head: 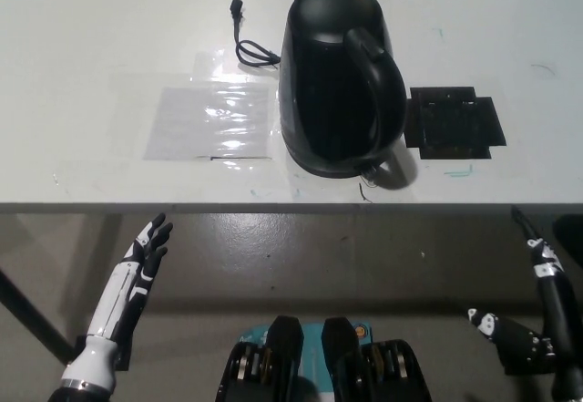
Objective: A kettle is kept at the center of the table close to the robot and the robot uses its right index finger to press downwards on the transparent start boiling button
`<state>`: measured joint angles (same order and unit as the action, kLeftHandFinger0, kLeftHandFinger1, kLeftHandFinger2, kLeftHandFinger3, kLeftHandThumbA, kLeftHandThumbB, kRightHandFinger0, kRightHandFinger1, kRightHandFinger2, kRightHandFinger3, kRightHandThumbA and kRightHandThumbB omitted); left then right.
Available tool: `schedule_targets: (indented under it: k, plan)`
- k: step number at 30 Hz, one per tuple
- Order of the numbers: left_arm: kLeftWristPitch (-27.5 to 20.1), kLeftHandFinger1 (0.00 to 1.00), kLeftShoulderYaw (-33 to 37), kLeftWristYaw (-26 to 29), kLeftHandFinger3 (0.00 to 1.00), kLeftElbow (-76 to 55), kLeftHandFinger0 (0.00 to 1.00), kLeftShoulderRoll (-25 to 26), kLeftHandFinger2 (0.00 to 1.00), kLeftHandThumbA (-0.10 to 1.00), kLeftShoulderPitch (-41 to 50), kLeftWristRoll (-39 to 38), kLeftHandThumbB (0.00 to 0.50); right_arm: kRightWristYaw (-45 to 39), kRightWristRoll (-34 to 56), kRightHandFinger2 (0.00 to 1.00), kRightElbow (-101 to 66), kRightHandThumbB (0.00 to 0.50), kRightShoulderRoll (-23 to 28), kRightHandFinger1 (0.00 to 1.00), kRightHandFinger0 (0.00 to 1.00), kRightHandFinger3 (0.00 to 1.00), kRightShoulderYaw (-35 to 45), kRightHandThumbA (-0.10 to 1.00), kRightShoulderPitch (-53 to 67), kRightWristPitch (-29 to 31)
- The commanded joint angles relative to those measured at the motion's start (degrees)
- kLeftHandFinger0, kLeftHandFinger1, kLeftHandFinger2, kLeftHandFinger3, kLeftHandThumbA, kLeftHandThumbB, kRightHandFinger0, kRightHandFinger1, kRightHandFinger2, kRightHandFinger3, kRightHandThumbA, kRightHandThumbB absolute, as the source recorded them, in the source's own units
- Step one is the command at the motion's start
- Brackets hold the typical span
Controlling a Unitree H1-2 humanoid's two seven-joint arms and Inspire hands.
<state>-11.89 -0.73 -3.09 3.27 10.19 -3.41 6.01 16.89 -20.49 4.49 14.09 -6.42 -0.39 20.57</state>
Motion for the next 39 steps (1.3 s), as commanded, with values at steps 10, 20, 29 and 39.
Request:
schedule_targets:
  k: [10,20,29,39]
  plan:
    - [-1.54,1.0,0.06,-0.5,1.0,-0.79,1.0,0.47,1.0,1.0,-0.92,-1.0,0.218,2.39,8.89,1.0,0.69,0.338,0.52,1.0,1.0,1.0,-0.59,1.0,0.0,6.36]
    - [-1.68,1.0,0.02,-0.13,1.0,-0.84,1.0,0.4,1.0,1.0,-0.73,-0.61,0.209,1.58,8.96,1.0,0.11,0.361,0.77,1.0,1.0,1.0,-1.02,1.0,0.24,6.36]
    - [-1.71,1.0,-0.04,-0.02,1.0,-0.8,1.0,0.55,1.0,1.0,-0.83,-0.33,0.211,1.36,8.35,1.0,0.12,0.317,0.95,1.0,1.0,1.0,-1.67,1.0,-0.56,6.36]
    - [-2.09,1.0,0.11,0.06,1.0,-0.95,1.0,0.49,1.0,1.0,0.3,-0.02,0.195,0.15,9.39,1.0,-0.78,0.341,-0.4,1.0,1.0,1.0,-2.87,1.0,-2.06,6.36]
